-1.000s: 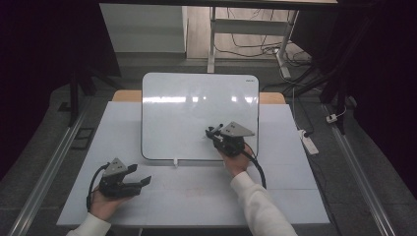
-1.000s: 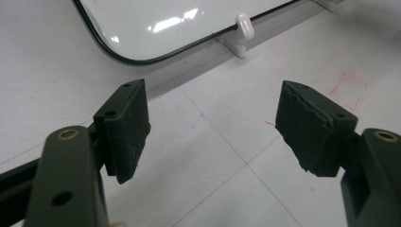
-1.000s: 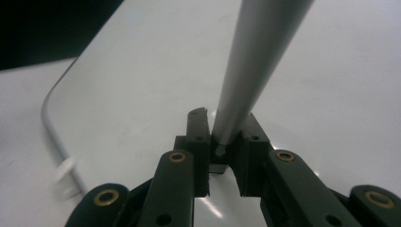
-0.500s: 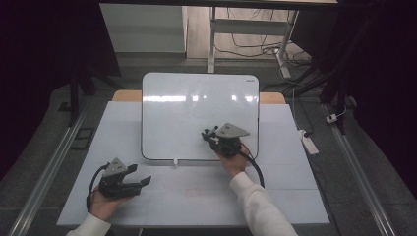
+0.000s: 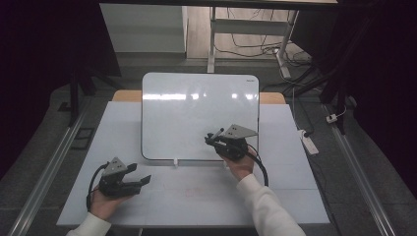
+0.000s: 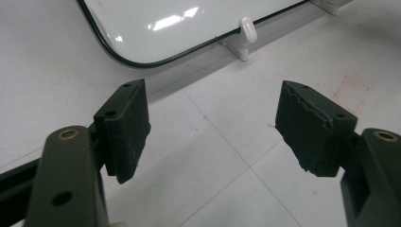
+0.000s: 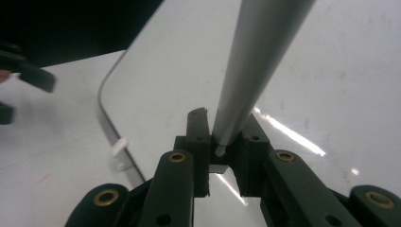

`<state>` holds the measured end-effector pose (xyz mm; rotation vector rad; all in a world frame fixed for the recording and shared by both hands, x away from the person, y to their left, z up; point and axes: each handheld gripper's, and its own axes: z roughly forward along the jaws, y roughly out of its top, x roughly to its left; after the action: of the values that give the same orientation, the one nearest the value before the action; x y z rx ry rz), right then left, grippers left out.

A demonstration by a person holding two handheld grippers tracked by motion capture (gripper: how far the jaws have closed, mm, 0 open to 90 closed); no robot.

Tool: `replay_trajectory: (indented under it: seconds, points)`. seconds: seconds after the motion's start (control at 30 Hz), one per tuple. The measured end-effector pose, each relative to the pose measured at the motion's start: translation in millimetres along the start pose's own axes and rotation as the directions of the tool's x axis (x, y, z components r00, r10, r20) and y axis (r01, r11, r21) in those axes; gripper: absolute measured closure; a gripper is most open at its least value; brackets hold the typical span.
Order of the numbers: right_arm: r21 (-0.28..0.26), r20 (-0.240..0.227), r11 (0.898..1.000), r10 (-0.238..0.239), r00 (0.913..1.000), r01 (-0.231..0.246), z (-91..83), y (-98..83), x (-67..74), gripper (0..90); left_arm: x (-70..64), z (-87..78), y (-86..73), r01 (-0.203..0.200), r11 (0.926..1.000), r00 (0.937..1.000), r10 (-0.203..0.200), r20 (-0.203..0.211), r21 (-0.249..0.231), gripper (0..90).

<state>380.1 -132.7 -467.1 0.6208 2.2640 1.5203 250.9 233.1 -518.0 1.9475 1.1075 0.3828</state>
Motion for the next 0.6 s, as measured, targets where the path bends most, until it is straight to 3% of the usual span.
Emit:
replay_trajectory:
  seconds: [0.3,0.6]
  points:
    - [0.003,-0.108,1.0,0.013,0.994,-0.013,-22.7,-3.2,13.7,77.8,-1.5,-5.0,1.3,0.008,0.9988,0.9998,-0.009,-0.016,-0.049,27.8]
    - [0.049,-0.178,0.999,0.019,0.9839,-0.01,-20.2,-9.5,25.8,77.8,-4.9,-9.6,4.9,0.003,0.9959,0.9998,-0.005,-0.02,-0.09,28.3]
